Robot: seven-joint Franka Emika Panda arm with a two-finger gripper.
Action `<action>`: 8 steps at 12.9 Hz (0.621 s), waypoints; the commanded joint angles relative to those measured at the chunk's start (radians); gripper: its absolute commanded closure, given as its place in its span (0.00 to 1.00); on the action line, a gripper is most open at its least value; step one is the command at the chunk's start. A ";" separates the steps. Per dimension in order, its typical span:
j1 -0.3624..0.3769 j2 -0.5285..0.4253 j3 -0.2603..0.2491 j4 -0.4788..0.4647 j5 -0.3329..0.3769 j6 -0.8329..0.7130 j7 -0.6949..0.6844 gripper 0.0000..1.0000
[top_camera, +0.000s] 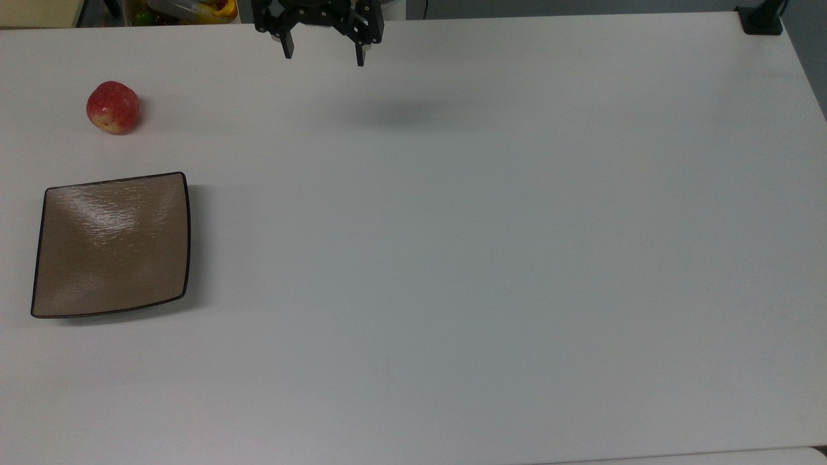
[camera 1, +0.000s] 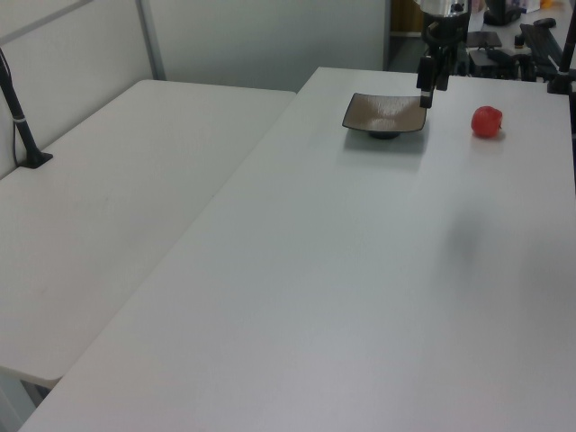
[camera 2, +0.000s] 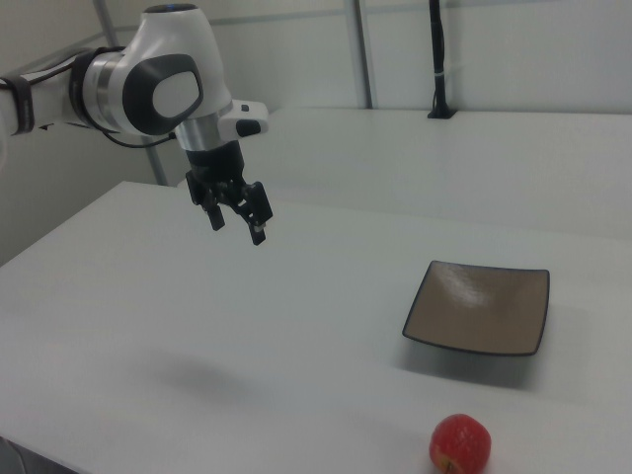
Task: Apples placed on a ceramic plate
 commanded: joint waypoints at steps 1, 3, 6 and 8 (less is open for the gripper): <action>0.012 -0.013 -0.010 -0.024 0.010 0.001 -0.020 0.00; 0.012 -0.011 -0.012 -0.025 0.010 -0.005 -0.023 0.00; 0.012 -0.013 -0.012 -0.030 0.010 -0.007 -0.024 0.00; 0.011 -0.013 -0.012 -0.028 0.010 -0.008 -0.024 0.00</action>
